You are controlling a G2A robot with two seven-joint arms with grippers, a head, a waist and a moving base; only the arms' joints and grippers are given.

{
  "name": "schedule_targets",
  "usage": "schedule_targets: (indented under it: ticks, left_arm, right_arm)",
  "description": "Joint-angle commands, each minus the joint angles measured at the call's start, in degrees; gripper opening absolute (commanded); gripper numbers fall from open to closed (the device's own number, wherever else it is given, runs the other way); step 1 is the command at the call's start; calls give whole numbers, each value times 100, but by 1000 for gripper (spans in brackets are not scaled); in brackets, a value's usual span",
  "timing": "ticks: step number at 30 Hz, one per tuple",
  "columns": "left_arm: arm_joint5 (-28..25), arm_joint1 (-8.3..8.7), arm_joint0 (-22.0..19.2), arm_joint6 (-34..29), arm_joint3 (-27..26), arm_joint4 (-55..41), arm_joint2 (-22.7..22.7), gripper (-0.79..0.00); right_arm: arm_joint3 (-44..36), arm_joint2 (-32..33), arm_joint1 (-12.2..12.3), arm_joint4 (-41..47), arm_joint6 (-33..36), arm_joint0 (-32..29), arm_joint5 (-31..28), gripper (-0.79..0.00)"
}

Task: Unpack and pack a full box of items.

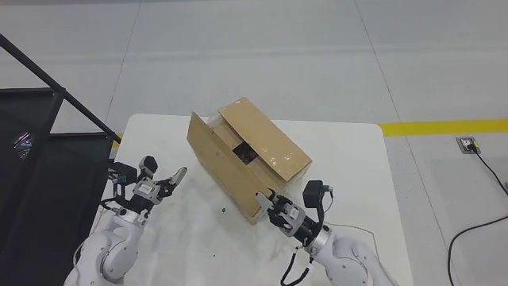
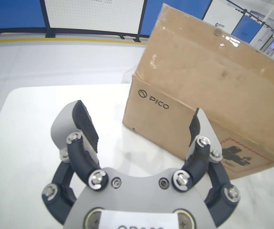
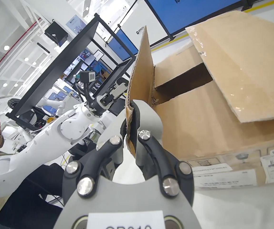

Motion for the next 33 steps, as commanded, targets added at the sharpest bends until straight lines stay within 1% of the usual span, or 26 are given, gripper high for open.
schedule_targets:
  ticks: [1,6,10,14,20,21,22,23,24,25,30,33]
  left_arm:
    - [103,-1,-46,-11,24,-37,-38,0]
    - [334,-8,-194,-37,137,-109,-82,0]
    - [615,-30,-387,-97,292,-178,-44,0]
    - [854,-57,-577,-128,437,-118,78,0]
    - [1091,-99,-791,-149,674,268,396,0]
    - [1128,-106,-832,-142,725,340,451,0]
    - [1160,-114,-869,-128,779,417,509,0]
    - [1194,-123,-908,-119,838,473,562,0]
    - [1228,-131,-945,-99,892,525,610,0]
    - [1266,-140,-979,-68,948,571,650,0]
    - [1358,-168,-1122,-6,1221,656,754,0]
    - [1365,-180,-1186,21,1377,712,803,0]
  right_arm:
    - [-80,70,25,-26,-46,-124,-169,-785]
    - [-217,196,82,-120,-40,-352,-556,-785]
    - [-253,277,119,-212,6,-466,-699,-785]
    - [-301,337,151,-343,7,-586,-827,-785]
    - [-387,444,185,-596,-159,-742,-811,-785]
    - [-393,466,189,-647,-197,-761,-780,-763]
    - [-406,478,192,-699,-231,-781,-742,-659]
    - [-417,478,194,-725,-258,-801,-733,-443]
    - [-428,482,197,-758,-276,-814,-725,-114]
    - [-449,484,201,-795,-291,-830,-731,0]
    - [-583,523,228,-962,-404,-972,-811,0]
    - [-693,585,246,-1118,-497,-1101,-728,0]
